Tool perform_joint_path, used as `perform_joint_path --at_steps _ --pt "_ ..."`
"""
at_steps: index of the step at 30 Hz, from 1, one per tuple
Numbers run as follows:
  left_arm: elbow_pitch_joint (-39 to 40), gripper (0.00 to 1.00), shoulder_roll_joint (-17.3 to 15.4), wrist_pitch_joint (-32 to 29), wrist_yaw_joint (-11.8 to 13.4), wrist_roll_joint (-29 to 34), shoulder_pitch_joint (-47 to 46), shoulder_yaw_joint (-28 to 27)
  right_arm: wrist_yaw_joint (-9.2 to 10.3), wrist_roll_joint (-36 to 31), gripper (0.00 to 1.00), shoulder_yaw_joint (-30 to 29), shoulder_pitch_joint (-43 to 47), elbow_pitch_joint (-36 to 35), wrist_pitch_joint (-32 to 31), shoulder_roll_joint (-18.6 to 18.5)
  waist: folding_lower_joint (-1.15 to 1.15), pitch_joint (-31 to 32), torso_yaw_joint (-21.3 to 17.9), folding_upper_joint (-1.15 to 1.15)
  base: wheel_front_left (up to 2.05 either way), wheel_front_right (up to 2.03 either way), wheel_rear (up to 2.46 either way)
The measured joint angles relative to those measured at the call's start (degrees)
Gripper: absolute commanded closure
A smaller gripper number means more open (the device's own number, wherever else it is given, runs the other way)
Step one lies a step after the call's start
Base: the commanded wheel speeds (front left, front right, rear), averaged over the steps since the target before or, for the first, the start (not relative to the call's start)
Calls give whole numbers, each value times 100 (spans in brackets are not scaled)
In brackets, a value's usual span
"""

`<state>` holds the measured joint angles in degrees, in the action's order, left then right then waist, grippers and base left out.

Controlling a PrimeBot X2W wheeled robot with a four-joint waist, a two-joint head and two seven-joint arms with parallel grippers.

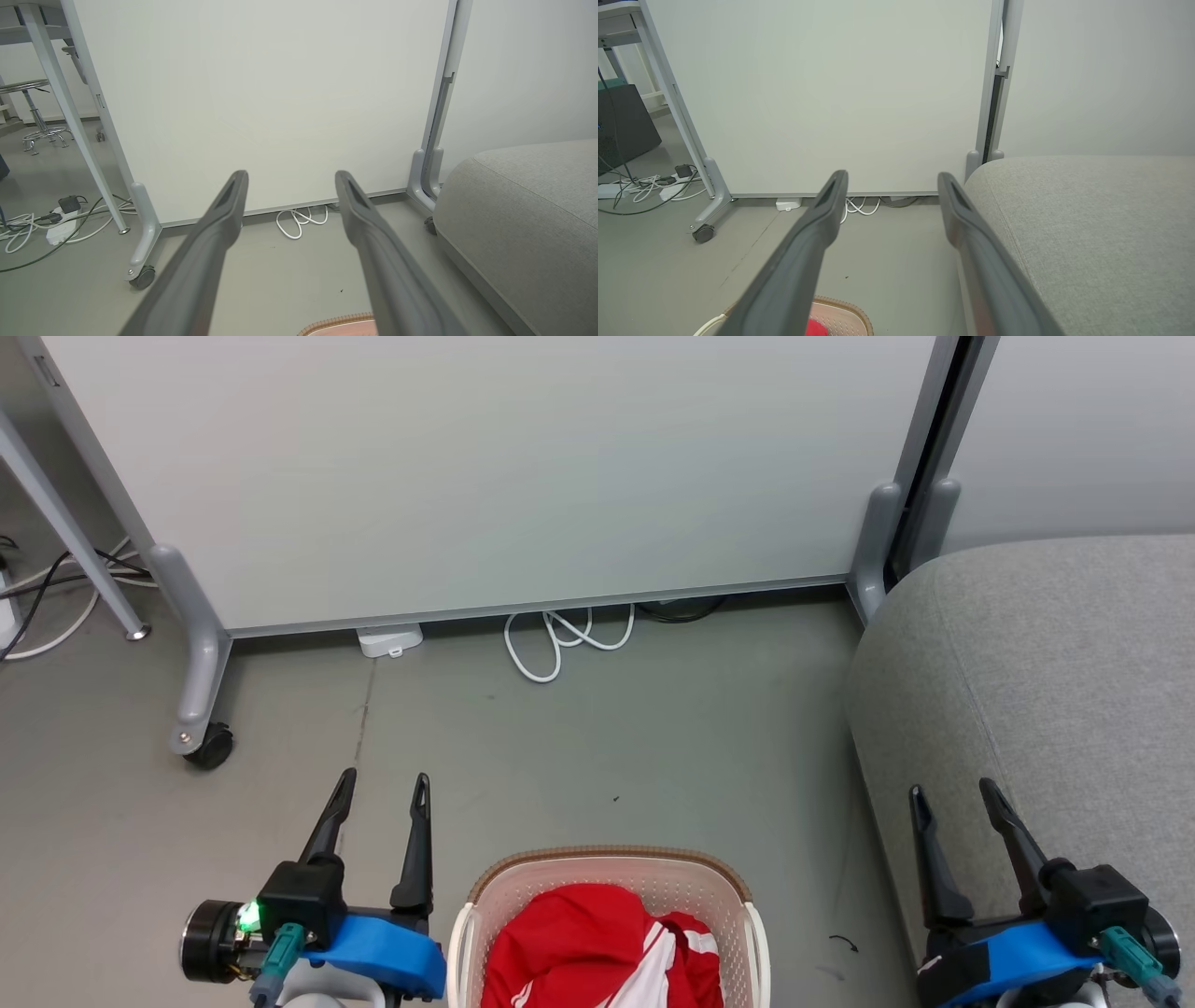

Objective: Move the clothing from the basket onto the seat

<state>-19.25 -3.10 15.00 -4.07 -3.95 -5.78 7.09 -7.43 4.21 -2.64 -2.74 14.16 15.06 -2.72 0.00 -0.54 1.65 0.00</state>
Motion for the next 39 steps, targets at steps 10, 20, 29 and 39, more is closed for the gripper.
perform_joint_path --at_steps 10,20,29,39 --pt "-69 0 10 0 0 -2 -14 -1 0 7 0 -7 -9 70 0 0 0 13 10 0 0 0 0" --pt "-180 0 10 1 16 36 -19 -1 -3 13 0 43 -25 91 0 0 0 5 -15 0 0 0 0" --pt "-881 0 -112 7 -208 323 -626 536 -4 -58 0 109 -156 -56 1 -1 0 -228 -64 0 0 0 0" --pt "-1883 0 -204 7 -310 519 -1847 1523 -4 -161 0 243 -792 -341 3 -3 0 -1018 -266 0 0 0 0"
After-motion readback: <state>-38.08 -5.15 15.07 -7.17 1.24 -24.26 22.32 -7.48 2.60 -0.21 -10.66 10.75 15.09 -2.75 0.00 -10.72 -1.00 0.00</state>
